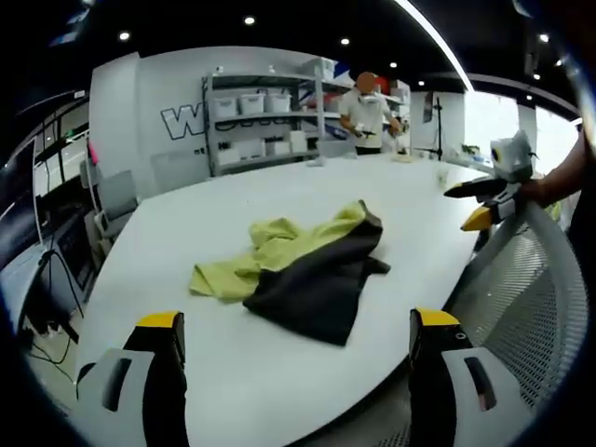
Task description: Fold the garment on the visible template until the final outline fits inside the template.
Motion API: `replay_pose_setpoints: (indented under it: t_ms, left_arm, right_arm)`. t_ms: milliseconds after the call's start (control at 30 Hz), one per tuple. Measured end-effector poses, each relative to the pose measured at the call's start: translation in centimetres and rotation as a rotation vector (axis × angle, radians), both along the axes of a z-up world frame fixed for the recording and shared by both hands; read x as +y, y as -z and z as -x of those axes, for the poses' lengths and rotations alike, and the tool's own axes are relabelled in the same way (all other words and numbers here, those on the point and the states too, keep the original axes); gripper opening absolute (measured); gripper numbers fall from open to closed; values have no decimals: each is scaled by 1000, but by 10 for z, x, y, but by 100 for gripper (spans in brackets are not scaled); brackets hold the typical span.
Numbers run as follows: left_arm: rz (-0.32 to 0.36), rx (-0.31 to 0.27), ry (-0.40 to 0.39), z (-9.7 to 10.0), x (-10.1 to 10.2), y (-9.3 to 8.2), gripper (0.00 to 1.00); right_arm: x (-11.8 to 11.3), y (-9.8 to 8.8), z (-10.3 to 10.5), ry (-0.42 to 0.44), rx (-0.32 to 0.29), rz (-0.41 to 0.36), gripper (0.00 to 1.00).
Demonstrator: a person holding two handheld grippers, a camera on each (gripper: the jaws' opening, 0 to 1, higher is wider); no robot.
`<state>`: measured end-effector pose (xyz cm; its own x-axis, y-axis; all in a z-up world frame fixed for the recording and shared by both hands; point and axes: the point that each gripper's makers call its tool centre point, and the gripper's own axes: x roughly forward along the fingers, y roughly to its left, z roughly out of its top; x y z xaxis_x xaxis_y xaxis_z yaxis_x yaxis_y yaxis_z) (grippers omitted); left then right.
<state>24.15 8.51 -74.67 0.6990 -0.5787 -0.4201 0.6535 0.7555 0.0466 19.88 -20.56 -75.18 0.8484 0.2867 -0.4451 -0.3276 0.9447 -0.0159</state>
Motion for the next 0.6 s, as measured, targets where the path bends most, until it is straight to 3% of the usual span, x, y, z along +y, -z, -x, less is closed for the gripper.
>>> replay_pose_setpoints:
  t_ms: [600]
  left_arm:
    - [-1, 8, 3, 0, -1, 1, 97]
  right_arm:
    - [0, 1, 0, 0, 8, -7, 98]
